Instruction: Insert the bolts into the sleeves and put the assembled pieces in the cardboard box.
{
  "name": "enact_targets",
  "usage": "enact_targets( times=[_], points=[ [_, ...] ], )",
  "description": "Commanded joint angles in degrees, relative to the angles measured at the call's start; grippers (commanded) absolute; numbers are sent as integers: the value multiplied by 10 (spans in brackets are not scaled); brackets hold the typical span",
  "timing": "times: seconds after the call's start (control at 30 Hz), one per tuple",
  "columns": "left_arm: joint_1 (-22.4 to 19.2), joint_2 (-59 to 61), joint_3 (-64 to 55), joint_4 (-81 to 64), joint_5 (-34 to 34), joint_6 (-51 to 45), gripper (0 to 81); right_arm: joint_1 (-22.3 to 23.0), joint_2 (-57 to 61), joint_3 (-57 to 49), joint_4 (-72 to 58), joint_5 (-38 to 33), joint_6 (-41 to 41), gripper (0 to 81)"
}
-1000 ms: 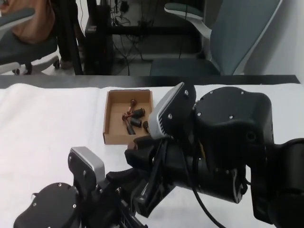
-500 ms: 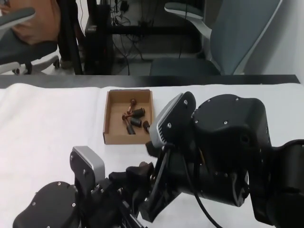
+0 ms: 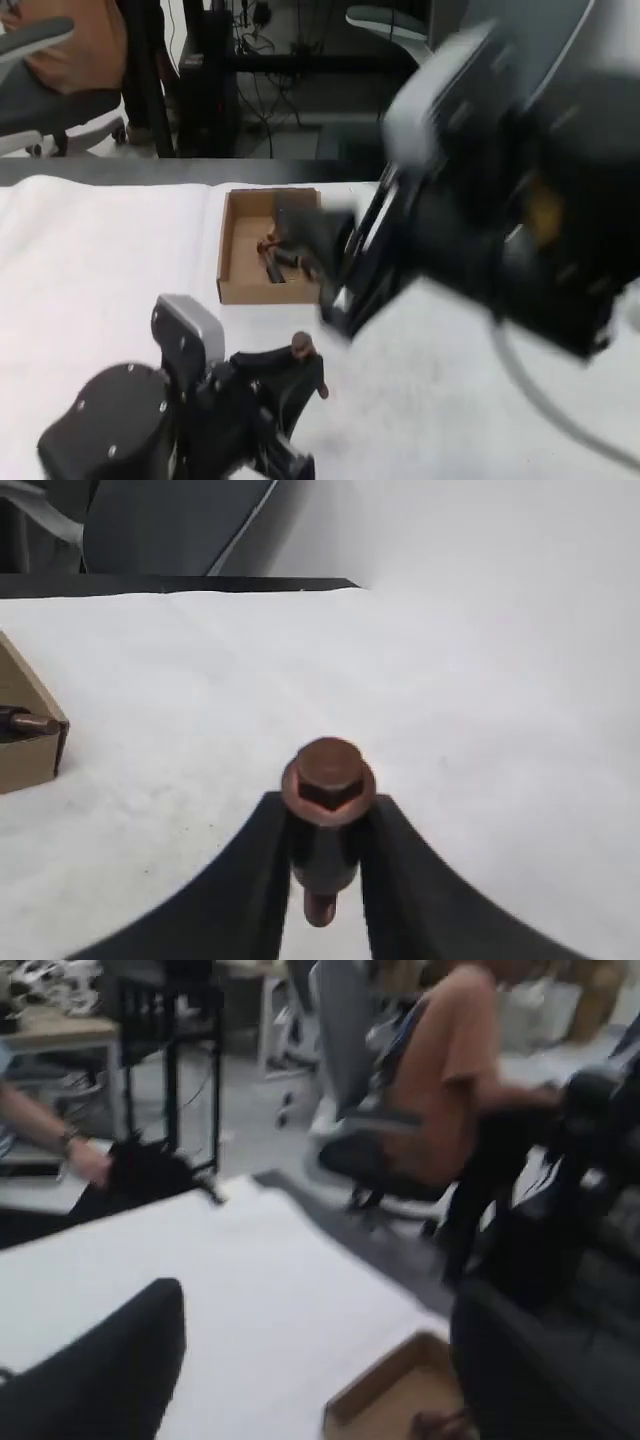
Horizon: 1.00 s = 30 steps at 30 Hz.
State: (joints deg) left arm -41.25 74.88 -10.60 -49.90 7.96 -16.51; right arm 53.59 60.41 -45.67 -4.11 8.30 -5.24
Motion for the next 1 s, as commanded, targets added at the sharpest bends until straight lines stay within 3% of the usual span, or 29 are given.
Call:
enact_targets(
  times=[0.0,0.13,0.27,0.43,0.57,0.77,0.97],
  points=[
    [27,-6,-59,60,14,-4,18,-1,-59,-32,27,92,-83,700],
    [69,-6,-176,239,15,78,18,-24,-110,-43,142,127,-92,700],
    [123,6,-303,448,-1,146,18,-43,-151,-43,228,135,-8,700],
    [205,51,-405,518,-5,146,18,-47,-184,-43,283,132,40,700],
    [247,115,-489,575,0,157,18,-47,-190,-43,308,132,40,700],
    [250,237,-603,723,-7,197,18,-47,-184,-43,309,132,40,700],
    [226,303,-625,753,8,200,18,-47,-184,-43,316,132,41,700]
  ],
)
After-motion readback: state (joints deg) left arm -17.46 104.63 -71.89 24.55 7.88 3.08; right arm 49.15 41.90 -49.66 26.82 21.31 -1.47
